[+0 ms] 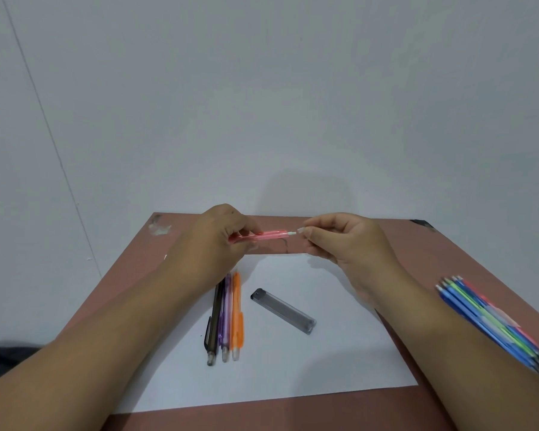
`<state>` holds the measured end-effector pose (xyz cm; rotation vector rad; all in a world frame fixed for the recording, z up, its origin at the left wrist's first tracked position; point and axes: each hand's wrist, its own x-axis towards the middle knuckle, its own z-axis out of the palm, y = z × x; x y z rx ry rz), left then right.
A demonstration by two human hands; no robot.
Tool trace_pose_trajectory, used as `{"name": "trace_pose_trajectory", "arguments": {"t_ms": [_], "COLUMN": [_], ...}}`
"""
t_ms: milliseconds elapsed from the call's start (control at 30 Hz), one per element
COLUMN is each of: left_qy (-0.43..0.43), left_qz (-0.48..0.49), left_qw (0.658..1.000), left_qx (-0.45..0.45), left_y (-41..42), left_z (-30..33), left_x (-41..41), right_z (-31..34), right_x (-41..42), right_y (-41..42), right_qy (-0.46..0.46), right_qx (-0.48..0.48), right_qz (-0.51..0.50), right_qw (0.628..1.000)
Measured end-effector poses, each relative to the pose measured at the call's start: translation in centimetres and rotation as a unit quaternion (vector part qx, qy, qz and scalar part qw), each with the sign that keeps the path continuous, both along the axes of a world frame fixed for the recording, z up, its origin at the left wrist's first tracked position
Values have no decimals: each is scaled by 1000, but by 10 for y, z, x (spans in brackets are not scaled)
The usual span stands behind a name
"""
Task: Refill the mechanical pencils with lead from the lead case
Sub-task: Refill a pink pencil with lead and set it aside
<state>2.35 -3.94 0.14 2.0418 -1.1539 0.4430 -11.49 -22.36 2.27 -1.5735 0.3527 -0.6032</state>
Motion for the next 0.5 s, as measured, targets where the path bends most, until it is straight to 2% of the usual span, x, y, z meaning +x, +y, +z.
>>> {"name": "trace_pose_trajectory", "arguments": {"t_ms": [300,500], "left_qy": [-6,12], "left_qz": [-7,-1], "left_qw": [1000,1000], "left_qx": [-2,-5], "left_y": [0,-1], "left_z": [4,6], "left_x": [-6,-10], "right_z": [-1,0], "right_x": [-1,-2], "right_y": [3,2], "right_qy": [-3,-19], "right_qx": [26,98], "right_qz": [21,44], "right_qw": [999,994]}}
